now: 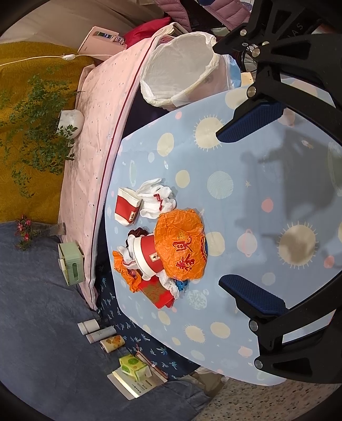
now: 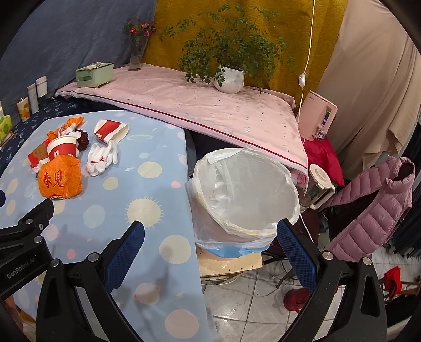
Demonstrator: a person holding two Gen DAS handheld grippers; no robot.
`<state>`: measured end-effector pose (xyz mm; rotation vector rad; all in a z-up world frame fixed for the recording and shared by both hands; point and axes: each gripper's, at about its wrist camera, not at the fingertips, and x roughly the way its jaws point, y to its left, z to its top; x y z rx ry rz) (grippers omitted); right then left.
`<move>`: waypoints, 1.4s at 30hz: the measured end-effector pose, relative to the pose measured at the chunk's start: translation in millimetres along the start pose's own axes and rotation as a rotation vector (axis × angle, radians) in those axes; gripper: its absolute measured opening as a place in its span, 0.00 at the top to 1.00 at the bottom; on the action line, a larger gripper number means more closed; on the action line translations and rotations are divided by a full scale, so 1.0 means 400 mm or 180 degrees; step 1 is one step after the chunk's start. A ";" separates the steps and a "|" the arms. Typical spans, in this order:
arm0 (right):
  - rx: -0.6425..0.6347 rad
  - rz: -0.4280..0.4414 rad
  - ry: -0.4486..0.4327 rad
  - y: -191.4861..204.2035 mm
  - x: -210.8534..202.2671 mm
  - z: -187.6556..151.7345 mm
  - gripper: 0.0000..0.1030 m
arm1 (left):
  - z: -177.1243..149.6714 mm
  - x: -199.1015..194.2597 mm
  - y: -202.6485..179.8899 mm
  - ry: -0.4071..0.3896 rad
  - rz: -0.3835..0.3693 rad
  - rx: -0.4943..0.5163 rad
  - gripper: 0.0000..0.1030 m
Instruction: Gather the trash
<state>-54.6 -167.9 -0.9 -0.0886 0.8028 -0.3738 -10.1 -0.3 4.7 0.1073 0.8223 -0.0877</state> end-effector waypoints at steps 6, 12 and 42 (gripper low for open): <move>0.0004 -0.0010 -0.0006 0.000 -0.001 0.001 0.07 | 0.005 -0.007 -0.006 -0.0034 -0.0052 0.0010 0.07; 0.0014 -0.0030 -0.0008 -0.006 -0.002 0.007 0.07 | 0.012 -0.009 -0.003 -0.0078 -0.0090 0.0001 0.07; 0.0151 -0.0081 -0.0055 0.025 0.030 0.025 0.07 | 0.025 0.059 0.095 -0.0062 -0.0309 -0.0316 0.07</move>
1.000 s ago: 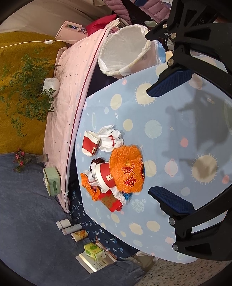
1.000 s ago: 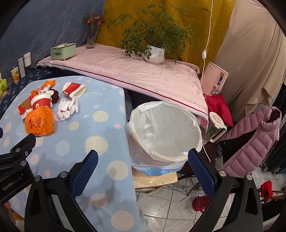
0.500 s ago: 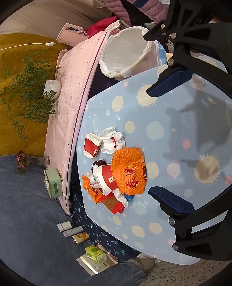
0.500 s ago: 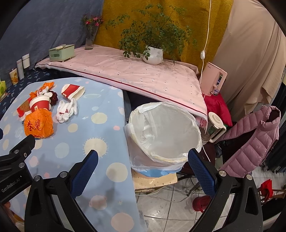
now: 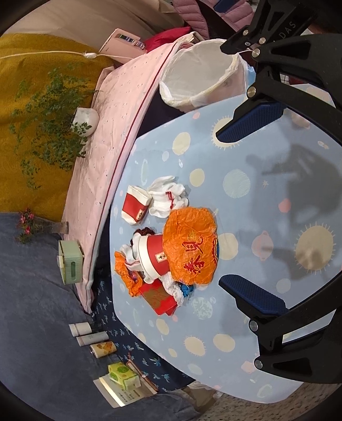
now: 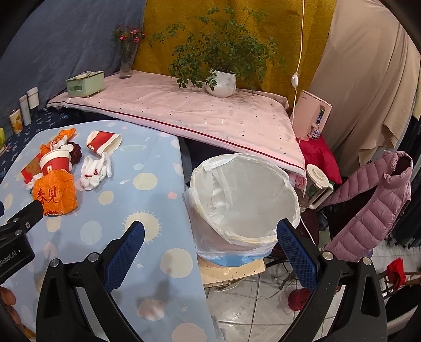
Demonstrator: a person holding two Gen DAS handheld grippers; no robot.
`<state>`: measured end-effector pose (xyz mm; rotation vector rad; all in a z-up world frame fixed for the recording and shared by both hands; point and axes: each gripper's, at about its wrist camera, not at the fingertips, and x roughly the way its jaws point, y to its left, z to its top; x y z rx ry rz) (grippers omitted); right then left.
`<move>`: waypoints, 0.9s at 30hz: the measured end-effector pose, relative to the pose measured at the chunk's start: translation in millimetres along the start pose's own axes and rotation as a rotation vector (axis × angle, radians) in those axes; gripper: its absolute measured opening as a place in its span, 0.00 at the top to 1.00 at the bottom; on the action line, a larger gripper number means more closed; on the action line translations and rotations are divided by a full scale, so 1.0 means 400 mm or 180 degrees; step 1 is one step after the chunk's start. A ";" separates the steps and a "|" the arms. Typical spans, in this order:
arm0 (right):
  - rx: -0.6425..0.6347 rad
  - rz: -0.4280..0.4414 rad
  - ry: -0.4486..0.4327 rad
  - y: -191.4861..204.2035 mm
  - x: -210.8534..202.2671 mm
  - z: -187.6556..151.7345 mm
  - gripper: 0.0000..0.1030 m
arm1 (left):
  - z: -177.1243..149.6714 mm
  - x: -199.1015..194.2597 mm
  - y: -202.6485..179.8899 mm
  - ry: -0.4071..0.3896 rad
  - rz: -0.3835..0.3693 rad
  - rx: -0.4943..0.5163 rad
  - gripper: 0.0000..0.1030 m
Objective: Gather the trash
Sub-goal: 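Reach the left gripper to the orange plastic bag and grasp it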
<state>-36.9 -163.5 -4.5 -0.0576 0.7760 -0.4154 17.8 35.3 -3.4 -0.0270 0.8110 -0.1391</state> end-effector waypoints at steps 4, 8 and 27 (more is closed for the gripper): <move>0.0005 0.0056 0.0012 0.030 0.026 0.005 0.07 | 0.008 0.048 0.040 0.0106 -0.0017 0.0029 0.07; -0.0006 0.0126 0.0061 0.068 0.064 0.015 0.07 | 0.021 0.108 0.099 0.0145 0.0097 -0.0039 0.07; 0.0032 0.0409 0.0099 0.262 0.202 0.086 0.07 | 0.043 0.336 0.229 0.0472 -0.0236 -0.0418 0.15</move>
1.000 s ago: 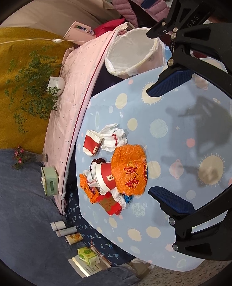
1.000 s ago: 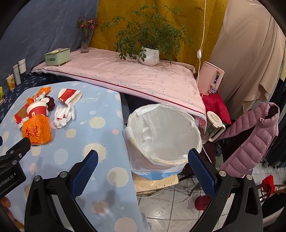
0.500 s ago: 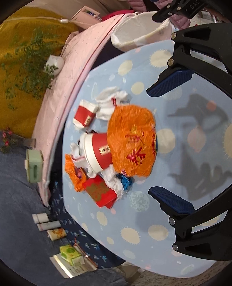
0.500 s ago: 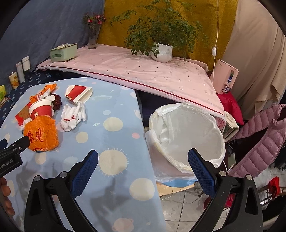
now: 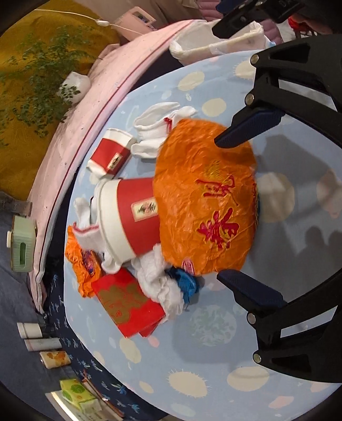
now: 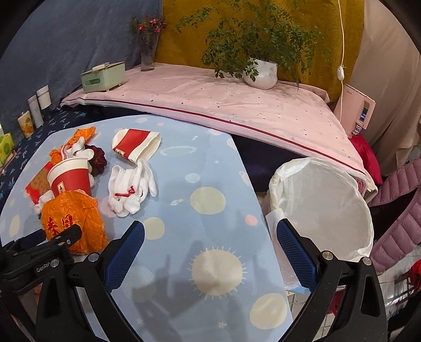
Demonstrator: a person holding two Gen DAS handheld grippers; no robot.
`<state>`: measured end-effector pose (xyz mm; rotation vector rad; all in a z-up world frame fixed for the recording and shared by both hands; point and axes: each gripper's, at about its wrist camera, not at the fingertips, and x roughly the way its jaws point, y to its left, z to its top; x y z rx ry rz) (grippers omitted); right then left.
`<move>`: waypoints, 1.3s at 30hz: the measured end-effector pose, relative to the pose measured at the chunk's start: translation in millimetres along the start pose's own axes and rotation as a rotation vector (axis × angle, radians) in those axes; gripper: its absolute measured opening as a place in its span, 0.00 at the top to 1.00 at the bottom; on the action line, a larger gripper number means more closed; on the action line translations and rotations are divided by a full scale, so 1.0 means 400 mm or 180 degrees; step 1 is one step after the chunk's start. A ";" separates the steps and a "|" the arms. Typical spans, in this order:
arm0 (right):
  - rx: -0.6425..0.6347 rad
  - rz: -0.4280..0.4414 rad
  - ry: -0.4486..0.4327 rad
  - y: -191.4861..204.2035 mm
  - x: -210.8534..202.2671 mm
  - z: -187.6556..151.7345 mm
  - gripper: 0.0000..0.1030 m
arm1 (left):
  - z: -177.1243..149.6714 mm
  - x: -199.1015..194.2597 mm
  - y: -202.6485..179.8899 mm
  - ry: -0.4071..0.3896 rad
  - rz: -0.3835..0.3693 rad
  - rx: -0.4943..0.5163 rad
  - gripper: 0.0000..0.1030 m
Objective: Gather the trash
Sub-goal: 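Reach the left gripper to the orange plastic bag and grasp it, then carry the orange bag with the left gripper over the trash bin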
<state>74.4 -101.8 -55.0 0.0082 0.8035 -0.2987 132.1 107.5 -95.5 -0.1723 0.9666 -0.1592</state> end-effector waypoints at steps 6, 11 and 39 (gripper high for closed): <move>0.0017 0.0144 0.0076 0.032 0.031 0.003 0.07 | 0.020 0.023 0.033 0.0056 -0.0271 0.0071 0.44; 0.0022 0.0259 0.0192 0.058 0.061 0.007 0.19 | 0.023 0.023 0.032 0.0119 -0.0464 0.0120 0.77; 0.0006 0.0819 0.0550 0.176 0.233 0.047 0.91 | 0.056 -0.098 0.014 -0.0107 -0.0208 0.0281 0.85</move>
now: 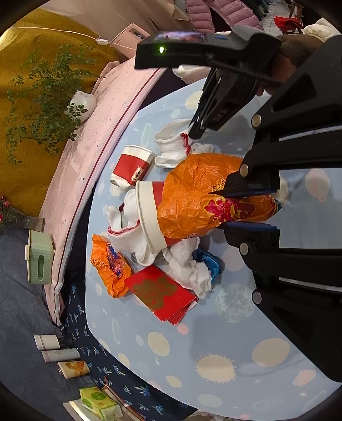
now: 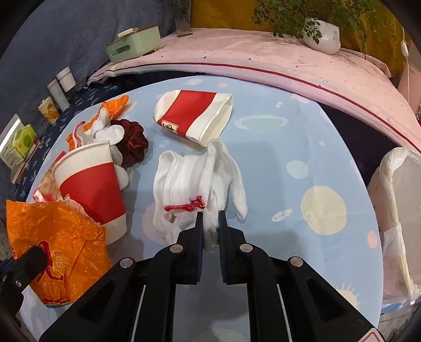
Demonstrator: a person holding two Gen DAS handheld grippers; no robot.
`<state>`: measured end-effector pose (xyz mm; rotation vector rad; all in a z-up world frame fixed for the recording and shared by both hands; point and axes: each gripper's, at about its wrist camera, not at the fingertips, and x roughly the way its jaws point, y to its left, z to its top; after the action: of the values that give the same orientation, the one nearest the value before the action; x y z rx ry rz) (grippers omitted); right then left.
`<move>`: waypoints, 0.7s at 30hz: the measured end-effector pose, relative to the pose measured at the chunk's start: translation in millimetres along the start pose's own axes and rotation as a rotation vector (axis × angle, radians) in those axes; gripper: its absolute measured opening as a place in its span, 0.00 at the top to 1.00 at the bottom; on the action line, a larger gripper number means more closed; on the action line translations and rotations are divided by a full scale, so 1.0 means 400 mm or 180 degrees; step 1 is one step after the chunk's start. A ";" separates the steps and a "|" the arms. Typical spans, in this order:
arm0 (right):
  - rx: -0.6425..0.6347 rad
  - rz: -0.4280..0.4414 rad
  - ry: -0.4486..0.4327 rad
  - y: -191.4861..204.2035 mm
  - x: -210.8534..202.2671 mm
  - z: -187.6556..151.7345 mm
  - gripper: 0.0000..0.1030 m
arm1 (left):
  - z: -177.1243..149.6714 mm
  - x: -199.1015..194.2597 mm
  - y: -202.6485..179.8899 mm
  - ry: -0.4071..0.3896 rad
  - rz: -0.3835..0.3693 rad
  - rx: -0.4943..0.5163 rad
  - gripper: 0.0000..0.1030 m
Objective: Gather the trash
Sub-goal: 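Carry the orange bag with the left gripper over the trash bin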
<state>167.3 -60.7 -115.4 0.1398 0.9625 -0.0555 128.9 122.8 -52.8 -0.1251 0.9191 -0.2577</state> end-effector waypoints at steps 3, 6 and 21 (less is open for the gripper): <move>0.0001 -0.0006 -0.0164 -0.018 -0.067 0.005 0.91 | 0.009 -0.014 -0.024 -0.0045 -0.0025 0.0045 0.85; 0.0033 -0.0025 -0.0348 -0.048 -0.142 0.019 0.91 | 0.022 -0.035 -0.063 -0.0109 -0.0082 0.0115 0.85; 0.0465 -0.0419 -0.1047 -0.316 -0.441 0.055 0.91 | 0.092 -0.103 -0.382 -0.0359 -0.0564 0.0614 0.85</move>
<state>70.7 -191.7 29.8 0.1951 0.6377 -0.2626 109.2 -13.0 34.0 -0.0421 0.7674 -0.4974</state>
